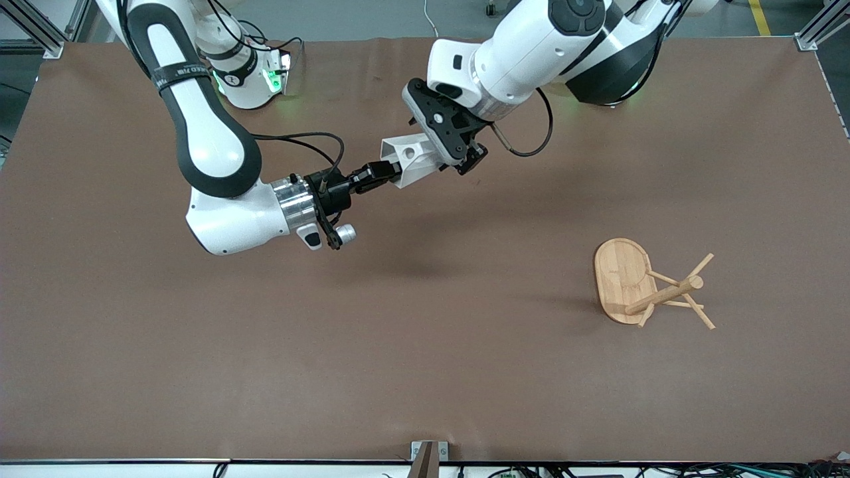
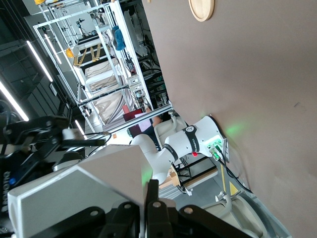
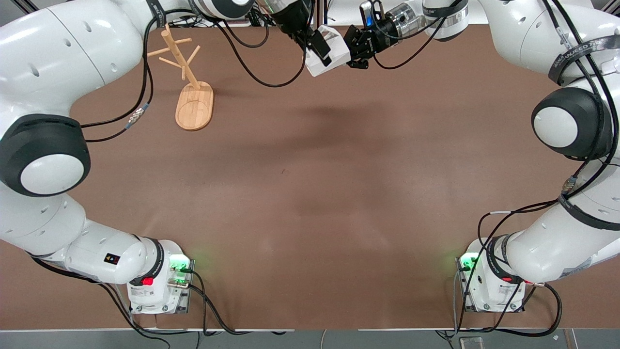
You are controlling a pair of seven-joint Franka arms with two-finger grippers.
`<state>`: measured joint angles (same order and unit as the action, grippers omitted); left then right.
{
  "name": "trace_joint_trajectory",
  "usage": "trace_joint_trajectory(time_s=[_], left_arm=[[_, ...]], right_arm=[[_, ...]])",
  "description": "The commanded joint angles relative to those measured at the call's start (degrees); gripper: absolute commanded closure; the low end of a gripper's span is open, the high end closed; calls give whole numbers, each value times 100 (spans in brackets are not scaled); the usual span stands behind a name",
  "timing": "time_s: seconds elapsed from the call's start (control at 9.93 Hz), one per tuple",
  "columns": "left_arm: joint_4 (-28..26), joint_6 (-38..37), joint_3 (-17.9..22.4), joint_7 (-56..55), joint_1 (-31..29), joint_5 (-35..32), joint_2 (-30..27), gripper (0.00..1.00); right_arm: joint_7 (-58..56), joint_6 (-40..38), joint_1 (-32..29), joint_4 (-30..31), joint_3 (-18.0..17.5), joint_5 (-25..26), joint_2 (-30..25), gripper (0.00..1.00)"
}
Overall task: Hang cup on rack
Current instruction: 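Carry the cup toward the middle while the left gripper reaches it, then grasp the cup with the left gripper while the right gripper holds it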
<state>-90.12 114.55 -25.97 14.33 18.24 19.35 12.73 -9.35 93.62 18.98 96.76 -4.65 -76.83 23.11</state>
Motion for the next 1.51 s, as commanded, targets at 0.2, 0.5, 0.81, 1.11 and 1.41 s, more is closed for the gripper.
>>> trace_joint_trajectory(time_s=[0.2, 0.5, 0.81, 1.11, 1.41], left_arm=[[-138, 76, -13, -45, 13, -125, 142, 0], [-102, 111, -13, -53, 13, -125, 160, 20], [29, 199, -13, -53, 13, -125, 168, 37], [12, 199, -4, -53, -5, -125, 177, 88], [21, 208, -4, -53, -40, -125, 168, 100]], right_arm=[[91, -2, 26, 308, 17, -156, -369, 99], [161, -2, 44, 308, 17, -156, -369, 99], [266, 15, 105, 308, 17, -165, -378, 99], [415, 7, 97, 308, 17, -156, -457, 97], [1644, -2, 27, 273, 60, -61, -422, 0]])
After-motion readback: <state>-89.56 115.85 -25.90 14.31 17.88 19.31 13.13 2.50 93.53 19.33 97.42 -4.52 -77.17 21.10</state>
